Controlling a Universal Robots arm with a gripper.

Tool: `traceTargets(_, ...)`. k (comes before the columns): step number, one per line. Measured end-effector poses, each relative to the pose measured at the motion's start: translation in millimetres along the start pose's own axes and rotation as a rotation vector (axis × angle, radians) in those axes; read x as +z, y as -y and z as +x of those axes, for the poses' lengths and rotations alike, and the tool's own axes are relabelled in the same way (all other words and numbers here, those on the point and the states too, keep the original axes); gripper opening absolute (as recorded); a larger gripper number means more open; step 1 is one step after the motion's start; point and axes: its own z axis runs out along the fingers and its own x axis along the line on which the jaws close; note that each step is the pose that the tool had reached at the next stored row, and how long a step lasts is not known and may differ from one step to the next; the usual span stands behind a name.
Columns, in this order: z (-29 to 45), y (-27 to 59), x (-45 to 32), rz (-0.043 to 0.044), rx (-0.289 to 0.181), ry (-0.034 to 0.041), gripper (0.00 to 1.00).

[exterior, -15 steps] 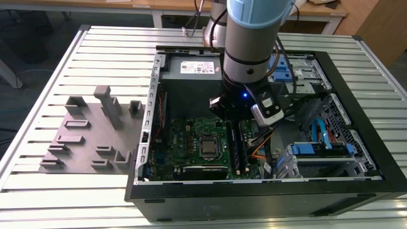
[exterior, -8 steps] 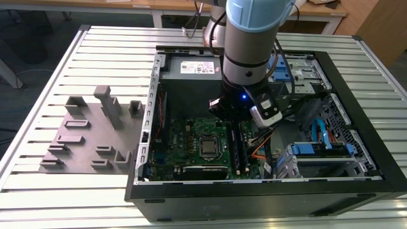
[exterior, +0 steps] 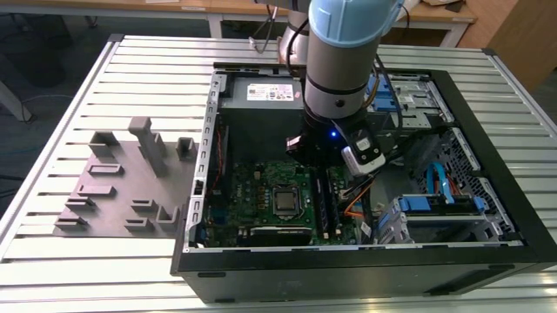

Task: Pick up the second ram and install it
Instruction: 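Press down the second ram until it locks into place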

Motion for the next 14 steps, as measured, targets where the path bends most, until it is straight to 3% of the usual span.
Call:
traceTargets(4,-0.7,-0.1,-10.7,-0.0016,0.0,0.0003,0.07)
traceTargets(7,-0.8,3.7,-11.0,-0.0015,0.0,0.0002,0.07)
traceTargets(9,-0.9,11.6,-11.1,-0.0016,0.0,0.0002,0.07)
traceTargets(10,-1.1,22.7,-11.2,-0.0017,0.0,0.0002,0.07)
traceTargets(14,-1.5,39.0,-11.2,-0.0016,0.0,0.0002,0.07)
